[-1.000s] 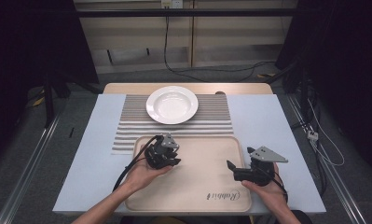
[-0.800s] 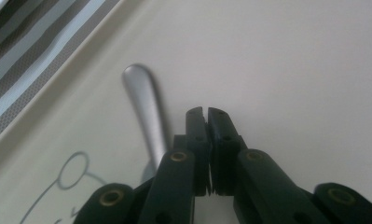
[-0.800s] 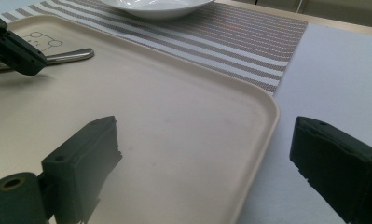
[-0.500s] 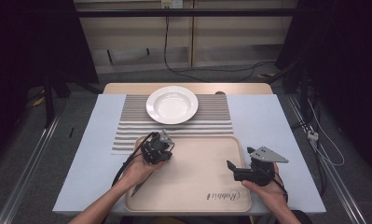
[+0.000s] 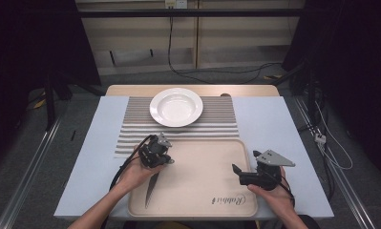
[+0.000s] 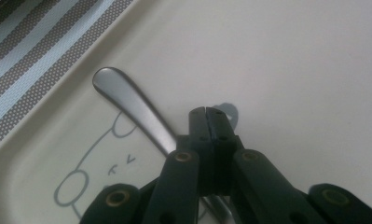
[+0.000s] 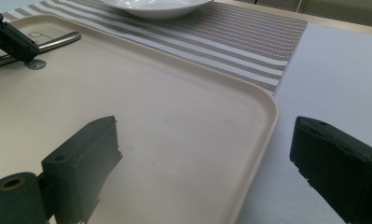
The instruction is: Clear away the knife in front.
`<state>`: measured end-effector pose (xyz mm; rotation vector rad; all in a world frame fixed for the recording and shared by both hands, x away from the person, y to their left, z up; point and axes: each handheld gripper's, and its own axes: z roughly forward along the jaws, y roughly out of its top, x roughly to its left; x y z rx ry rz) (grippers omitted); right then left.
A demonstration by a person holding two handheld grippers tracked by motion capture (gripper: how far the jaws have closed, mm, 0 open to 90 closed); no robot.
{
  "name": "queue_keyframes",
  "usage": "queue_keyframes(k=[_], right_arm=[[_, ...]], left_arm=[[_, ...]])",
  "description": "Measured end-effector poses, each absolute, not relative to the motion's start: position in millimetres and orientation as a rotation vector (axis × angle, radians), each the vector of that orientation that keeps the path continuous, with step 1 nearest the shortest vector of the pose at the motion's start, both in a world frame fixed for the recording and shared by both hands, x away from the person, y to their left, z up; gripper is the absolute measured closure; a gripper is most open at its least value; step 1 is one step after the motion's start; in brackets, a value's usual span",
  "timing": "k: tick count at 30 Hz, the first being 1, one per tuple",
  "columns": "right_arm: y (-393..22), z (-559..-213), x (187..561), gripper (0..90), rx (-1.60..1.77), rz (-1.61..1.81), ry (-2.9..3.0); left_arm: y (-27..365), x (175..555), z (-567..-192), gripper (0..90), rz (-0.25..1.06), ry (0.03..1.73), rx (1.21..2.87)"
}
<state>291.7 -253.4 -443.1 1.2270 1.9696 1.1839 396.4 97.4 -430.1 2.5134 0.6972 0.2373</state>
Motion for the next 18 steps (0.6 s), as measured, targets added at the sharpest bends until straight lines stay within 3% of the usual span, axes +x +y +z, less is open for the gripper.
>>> queue_keyframes(k=[18], right_arm=[[-253.6,-443.0,291.7,8.0,1.230,1.182,1.968]], left_arm=[[117.2,399.3,-428.5,90.0,0.225,0.778,2.511]])
